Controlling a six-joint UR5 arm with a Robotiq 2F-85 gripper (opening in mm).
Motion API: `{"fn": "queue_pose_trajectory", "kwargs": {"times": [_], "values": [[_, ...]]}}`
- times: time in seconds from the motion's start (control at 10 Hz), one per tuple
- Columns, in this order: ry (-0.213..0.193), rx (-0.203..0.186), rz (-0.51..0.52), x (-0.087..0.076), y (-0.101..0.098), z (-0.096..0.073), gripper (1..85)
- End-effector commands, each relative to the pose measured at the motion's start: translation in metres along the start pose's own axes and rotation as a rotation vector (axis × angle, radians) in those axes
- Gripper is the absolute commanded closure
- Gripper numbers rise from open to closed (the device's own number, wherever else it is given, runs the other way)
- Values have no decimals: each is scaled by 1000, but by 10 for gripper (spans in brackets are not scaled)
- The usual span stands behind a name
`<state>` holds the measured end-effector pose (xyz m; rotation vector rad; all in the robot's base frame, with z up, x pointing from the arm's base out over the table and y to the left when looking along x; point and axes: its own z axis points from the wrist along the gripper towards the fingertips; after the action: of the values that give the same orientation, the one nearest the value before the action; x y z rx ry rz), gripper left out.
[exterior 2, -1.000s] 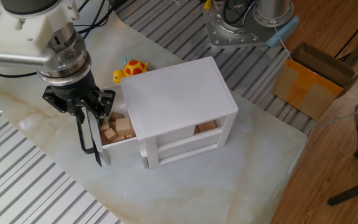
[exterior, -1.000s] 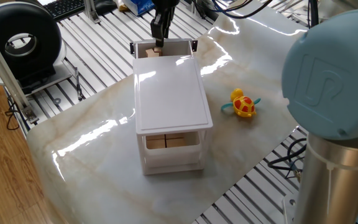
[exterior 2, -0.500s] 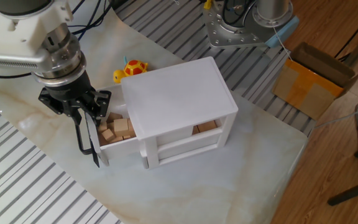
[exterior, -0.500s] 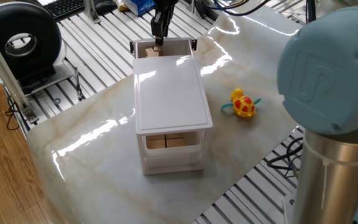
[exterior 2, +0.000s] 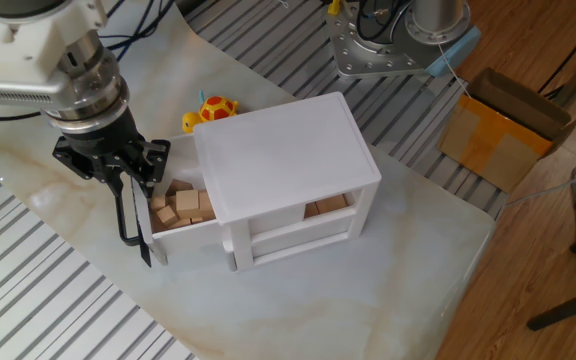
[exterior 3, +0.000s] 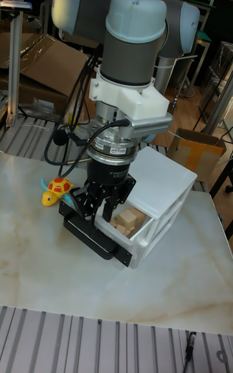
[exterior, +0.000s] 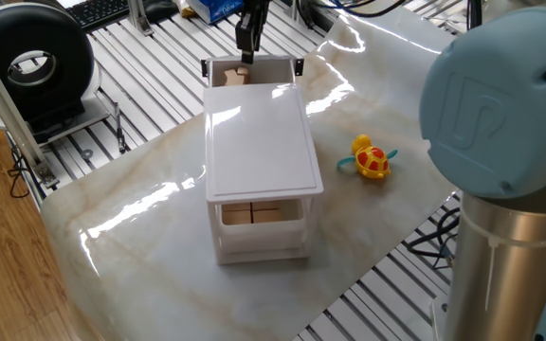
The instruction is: Take something out of a drawer
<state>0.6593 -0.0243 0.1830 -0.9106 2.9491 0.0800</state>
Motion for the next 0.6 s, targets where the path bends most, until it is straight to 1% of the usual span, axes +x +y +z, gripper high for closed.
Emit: {"fn": "queue_pose_trajectory", "kwargs": {"times": [0.0, 0.2, 0.3, 0.5], "values": [[-4, -1, -10, 1, -6, -3, 460], [-6, -1, -11, 1, -7, -3, 460], [-5, 9, -18, 2, -10, -4, 463], [-2, 0, -16, 4, -9, -5, 463]]}}
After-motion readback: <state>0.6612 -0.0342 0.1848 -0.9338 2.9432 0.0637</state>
